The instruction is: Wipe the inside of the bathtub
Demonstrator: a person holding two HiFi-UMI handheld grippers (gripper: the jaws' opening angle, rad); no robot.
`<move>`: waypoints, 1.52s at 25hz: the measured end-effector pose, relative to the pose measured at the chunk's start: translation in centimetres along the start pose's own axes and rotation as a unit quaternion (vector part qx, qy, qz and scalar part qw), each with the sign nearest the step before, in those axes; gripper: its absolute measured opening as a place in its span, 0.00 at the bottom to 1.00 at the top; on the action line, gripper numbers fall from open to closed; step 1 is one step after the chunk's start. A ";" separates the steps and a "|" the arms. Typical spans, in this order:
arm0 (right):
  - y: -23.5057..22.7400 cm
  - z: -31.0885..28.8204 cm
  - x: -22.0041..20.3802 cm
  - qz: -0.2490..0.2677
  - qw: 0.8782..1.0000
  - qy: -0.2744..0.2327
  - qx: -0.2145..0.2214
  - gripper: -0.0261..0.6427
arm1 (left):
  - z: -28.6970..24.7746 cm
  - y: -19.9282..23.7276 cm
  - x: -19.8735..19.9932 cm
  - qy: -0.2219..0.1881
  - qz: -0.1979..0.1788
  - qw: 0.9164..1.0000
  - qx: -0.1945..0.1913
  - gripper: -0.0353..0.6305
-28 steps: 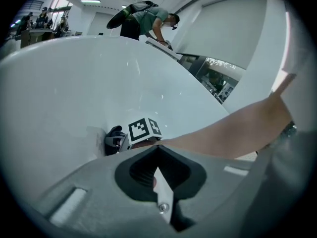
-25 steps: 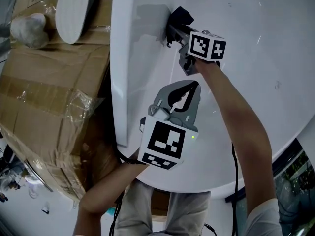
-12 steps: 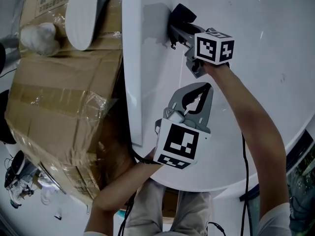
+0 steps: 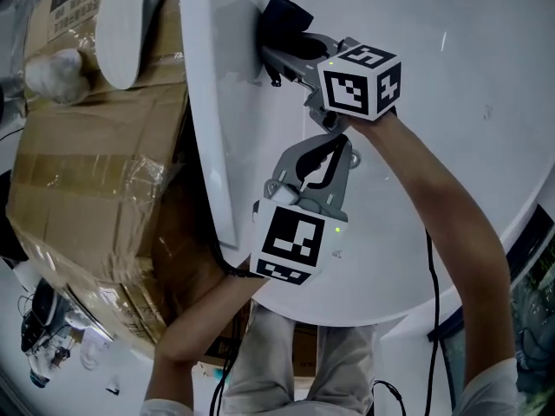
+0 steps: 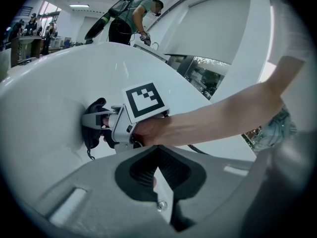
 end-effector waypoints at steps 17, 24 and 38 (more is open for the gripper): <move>7.9 1.4 2.6 0.146 0.969 0.074 0.184 0.15 | 1.3 -1.1 -1.0 0.004 -0.033 0.999 -0.021 0.05; 9.1 2.9 2.7 0.143 0.951 0.067 0.264 0.15 | 1.5 -1.7 -1.2 0.001 -0.035 0.999 -0.025 0.05; 4.2 5.0 -2.3 0.062 0.983 0.032 0.170 0.15 | 1.3 -1.3 -1.8 0.011 -0.040 0.999 -0.023 0.05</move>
Point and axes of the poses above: the fingertips, and each gripper's own axes: z backward along the fingers, y to its left, x out of its top, the point moved 9 cm from there along z, backward along the fingers, and after that the axes turned 12 degrees about x, right-handed, at the moved point
